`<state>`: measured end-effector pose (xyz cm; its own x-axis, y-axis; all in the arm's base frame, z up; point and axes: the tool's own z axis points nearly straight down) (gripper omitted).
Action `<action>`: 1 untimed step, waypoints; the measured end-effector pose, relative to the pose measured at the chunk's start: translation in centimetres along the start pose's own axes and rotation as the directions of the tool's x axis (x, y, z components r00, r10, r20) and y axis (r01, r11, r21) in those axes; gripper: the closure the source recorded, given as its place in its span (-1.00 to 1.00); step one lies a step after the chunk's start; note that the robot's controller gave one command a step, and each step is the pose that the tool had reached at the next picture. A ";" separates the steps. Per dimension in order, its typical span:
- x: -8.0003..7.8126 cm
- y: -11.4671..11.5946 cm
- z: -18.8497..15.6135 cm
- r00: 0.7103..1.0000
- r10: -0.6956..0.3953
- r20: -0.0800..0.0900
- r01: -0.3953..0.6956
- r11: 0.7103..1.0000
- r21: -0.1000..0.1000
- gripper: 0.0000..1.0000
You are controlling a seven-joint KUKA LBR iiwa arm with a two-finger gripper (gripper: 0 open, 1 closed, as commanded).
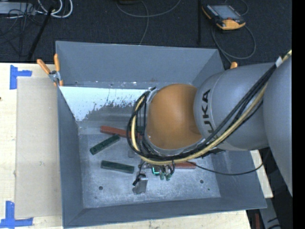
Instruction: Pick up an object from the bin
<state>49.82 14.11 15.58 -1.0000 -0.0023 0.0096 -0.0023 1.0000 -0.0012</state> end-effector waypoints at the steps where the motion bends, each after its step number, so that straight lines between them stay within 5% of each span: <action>1: -1.9 -2.2 9.0 0.987 0.160 0.002 -0.160 0.987 0.001 -1.00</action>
Offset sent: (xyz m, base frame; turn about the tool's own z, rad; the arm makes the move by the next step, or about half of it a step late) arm 0.0196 -0.0209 -0.0858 0.1608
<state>51.59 11.94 6.59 -0.9875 0.1573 0.0077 0.1573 0.9875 -0.0034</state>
